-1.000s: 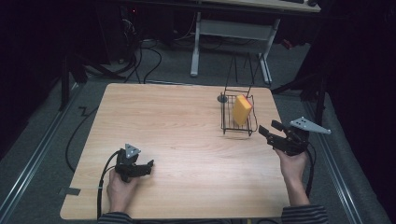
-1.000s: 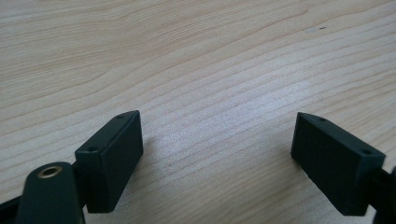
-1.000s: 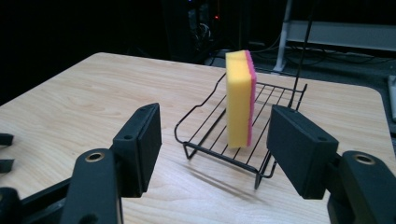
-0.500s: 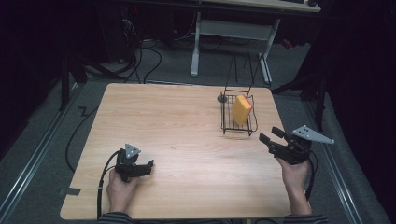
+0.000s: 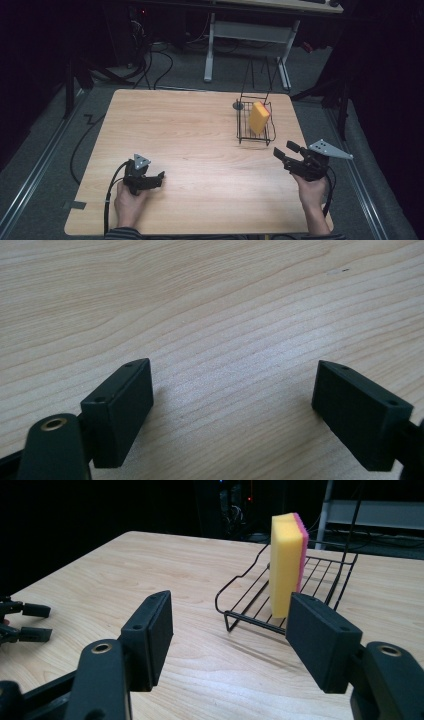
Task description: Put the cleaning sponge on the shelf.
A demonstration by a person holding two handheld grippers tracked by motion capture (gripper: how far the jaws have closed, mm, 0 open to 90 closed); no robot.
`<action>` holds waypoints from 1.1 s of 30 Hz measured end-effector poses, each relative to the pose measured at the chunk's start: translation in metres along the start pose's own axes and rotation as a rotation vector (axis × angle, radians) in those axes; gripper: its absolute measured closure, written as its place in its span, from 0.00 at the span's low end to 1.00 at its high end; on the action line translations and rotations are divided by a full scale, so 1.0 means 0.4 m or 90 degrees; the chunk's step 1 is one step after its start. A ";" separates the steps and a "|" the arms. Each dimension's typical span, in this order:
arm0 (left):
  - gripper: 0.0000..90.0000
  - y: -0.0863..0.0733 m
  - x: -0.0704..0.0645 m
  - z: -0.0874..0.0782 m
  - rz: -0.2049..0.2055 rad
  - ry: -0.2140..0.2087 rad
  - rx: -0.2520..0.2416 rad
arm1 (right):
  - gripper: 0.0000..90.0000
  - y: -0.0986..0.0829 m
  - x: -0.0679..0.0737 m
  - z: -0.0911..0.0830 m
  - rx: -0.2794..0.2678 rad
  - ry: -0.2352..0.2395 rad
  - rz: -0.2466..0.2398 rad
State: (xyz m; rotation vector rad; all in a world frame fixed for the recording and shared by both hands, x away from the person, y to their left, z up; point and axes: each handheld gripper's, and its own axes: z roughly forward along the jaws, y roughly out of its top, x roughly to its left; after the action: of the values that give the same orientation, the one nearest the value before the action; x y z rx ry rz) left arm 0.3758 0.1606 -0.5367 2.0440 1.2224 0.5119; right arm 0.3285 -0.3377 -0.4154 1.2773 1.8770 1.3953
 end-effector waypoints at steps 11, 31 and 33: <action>0.19 0.000 0.000 0.000 0.000 0.000 0.000 | 0.40 -0.026 0.011 0.025 0.010 0.009 0.003; 0.19 0.000 0.000 0.000 0.000 0.000 0.000 | 0.40 -0.070 0.026 0.081 0.032 0.013 0.003; 0.19 0.000 0.000 0.000 0.000 0.000 0.000 | 0.41 -0.077 0.028 0.090 0.034 0.014 0.008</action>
State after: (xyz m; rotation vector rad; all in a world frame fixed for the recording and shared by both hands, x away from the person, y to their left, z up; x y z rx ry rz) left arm 0.3756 0.1606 -0.5367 2.0447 1.2226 0.5127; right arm 0.3399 -0.3124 -0.4552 1.3056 1.9372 1.3794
